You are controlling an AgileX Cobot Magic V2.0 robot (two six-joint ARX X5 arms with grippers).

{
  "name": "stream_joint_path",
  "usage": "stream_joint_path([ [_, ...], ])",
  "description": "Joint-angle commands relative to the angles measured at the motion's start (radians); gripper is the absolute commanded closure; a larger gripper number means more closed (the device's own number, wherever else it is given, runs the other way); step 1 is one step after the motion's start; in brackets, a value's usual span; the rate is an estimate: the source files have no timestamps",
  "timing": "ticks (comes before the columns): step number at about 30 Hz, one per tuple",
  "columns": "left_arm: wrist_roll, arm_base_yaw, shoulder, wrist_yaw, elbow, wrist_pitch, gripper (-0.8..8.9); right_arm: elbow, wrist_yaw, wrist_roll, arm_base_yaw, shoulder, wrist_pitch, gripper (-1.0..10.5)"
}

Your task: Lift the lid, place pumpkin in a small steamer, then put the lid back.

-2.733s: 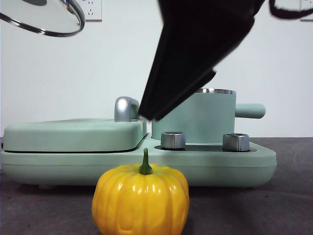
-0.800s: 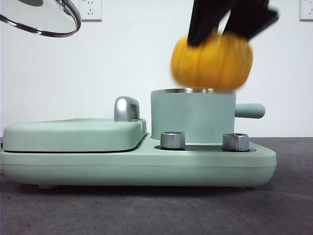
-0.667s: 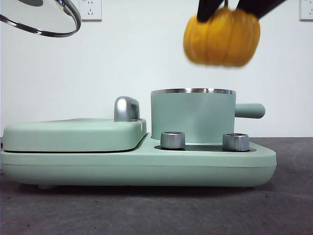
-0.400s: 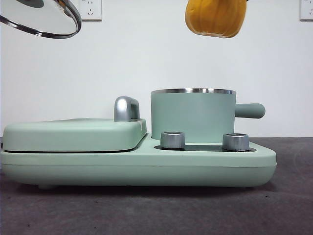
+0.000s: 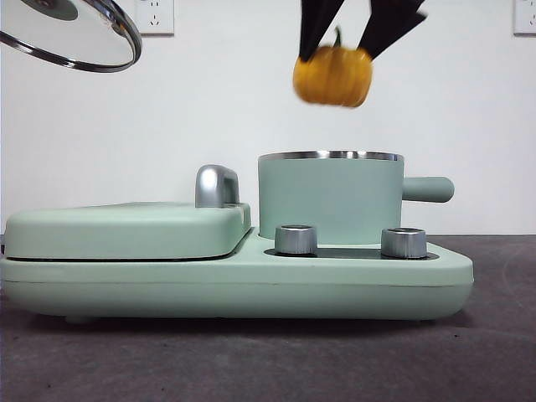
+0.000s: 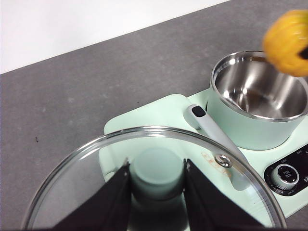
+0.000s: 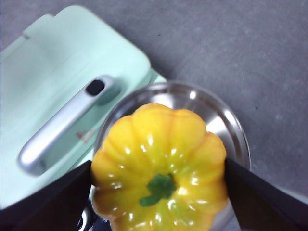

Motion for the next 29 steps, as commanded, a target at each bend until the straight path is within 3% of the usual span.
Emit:
stream_joint_path([
  [1, 0.001, -0.003, 0.004, -0.003, 0.014, 0.036, 8.04, 0.045, 0.0, -0.018, 0.0, 0.063, 0.026, 5.8],
  [8, 0.0, -0.003, 0.004, -0.003, 0.014, 0.037, 8.04, 0.046, 0.048, -0.066, -0.002, 0.137, 0.107, 5.8],
  [29, 0.0, -0.003, 0.004, -0.003, 0.014, 0.056, 8.04, 0.044, 0.052, -0.075, -0.003, 0.28, 0.072, 5.8],
])
